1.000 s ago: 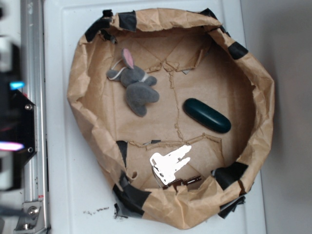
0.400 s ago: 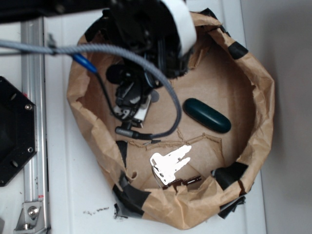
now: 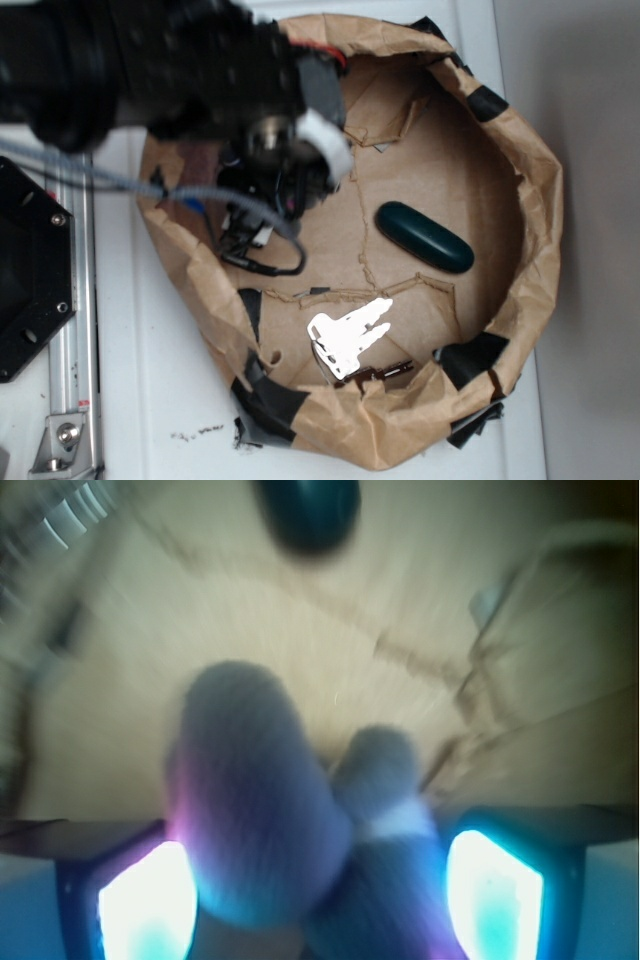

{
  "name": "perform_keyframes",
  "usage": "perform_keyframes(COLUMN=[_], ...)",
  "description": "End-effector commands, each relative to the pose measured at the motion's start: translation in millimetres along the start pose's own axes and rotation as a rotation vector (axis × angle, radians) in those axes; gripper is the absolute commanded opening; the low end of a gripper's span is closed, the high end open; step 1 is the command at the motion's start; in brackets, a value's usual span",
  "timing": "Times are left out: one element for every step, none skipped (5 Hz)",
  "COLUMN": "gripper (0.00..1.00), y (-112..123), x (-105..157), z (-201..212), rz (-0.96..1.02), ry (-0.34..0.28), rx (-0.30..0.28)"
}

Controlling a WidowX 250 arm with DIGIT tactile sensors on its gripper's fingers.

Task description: Grab the gray animal.

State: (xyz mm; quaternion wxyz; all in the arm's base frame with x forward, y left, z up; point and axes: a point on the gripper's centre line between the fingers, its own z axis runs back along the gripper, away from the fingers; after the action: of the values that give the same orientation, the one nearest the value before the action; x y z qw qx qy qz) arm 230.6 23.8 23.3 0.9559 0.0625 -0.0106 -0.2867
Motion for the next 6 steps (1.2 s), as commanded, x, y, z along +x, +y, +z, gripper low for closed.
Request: perform_keyframes(gripper=[0.0, 0.0, 0.0, 0.0, 0.0, 0.0], y=[11, 13, 12, 2, -5, -10], x=[26, 31, 46, 63, 63, 43], z=[-1, 26, 77, 132, 183, 201], rz=[0.039, 0.09, 0.19, 0.35, 0.49, 0.75], ry=[-0.023, -0.048, -0.037, -0.198, -0.145, -0.298], rx=[0.01, -0.073, -0.015, 0.046, -0.006, 0.02])
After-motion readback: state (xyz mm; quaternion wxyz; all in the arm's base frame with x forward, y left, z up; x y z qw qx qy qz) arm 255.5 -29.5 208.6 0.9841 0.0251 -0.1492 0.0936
